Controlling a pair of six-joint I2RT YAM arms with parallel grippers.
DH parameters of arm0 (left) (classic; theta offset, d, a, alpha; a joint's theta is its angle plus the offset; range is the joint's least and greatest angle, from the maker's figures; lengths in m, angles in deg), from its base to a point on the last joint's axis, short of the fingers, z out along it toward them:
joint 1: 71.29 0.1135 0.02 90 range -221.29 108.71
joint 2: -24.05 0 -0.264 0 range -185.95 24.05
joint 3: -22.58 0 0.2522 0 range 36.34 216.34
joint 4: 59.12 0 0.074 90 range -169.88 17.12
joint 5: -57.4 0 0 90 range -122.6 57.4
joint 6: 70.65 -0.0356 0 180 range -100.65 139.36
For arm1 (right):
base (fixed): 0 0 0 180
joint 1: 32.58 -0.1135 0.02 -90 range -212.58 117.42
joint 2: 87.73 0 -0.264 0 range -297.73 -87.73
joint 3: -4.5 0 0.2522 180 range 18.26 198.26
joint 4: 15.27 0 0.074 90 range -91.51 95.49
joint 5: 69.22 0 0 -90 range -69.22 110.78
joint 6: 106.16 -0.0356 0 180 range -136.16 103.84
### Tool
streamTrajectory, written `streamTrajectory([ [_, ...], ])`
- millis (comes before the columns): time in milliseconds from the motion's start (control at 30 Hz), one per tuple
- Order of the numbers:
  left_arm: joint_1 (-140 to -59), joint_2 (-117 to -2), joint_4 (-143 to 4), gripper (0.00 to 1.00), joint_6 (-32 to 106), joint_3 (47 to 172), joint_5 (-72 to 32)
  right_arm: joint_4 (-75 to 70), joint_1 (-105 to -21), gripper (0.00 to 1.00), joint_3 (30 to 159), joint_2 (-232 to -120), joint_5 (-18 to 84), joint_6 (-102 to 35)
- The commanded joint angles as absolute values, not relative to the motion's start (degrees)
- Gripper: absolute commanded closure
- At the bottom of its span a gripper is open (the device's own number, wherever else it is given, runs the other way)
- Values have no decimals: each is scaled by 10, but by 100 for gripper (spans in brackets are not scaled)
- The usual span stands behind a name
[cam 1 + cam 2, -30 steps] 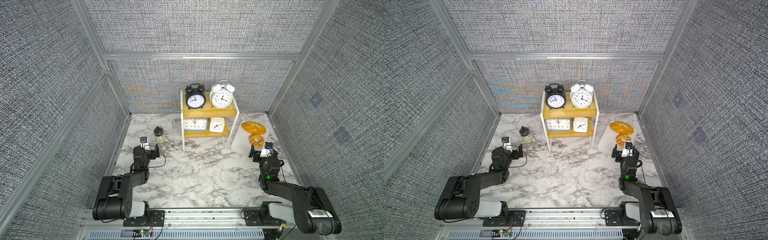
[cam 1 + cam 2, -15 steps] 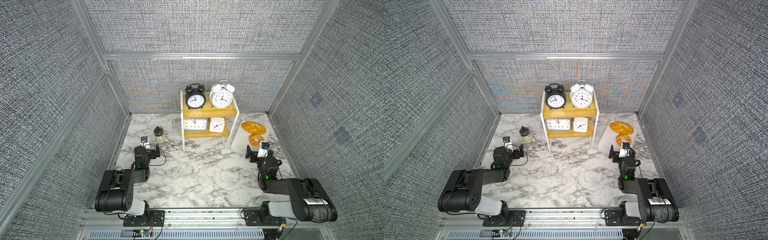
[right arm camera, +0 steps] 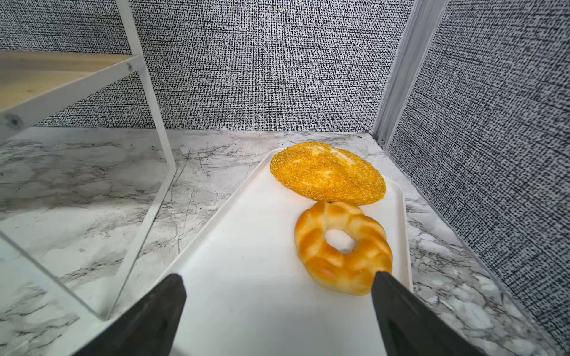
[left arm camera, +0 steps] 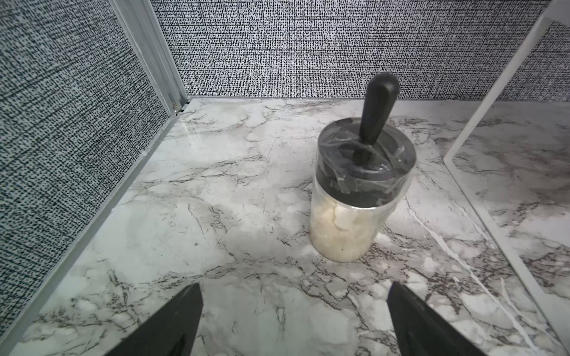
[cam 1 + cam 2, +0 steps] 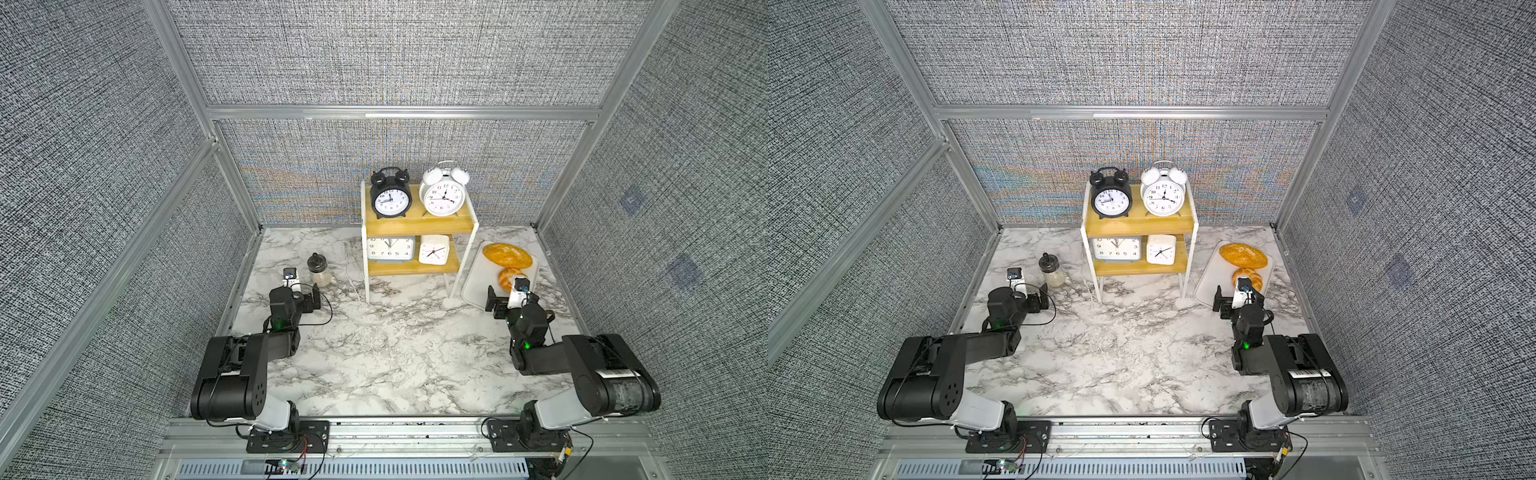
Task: Place the alarm clocks on the shelf by style
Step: Reset both arms
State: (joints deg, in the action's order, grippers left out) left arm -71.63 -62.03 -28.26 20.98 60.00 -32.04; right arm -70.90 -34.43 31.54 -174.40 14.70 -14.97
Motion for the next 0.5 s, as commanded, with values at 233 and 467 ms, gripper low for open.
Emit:
streamTrajectory([
  [233, -717, -622, -287, 1, 205, 603, -319, -711, -343, 1, 319, -1745, 148, -156],
  [467, -718, -621, -288, 1, 204, 604, -319, -712, -343, 1, 318, -1744, 149, -156],
])
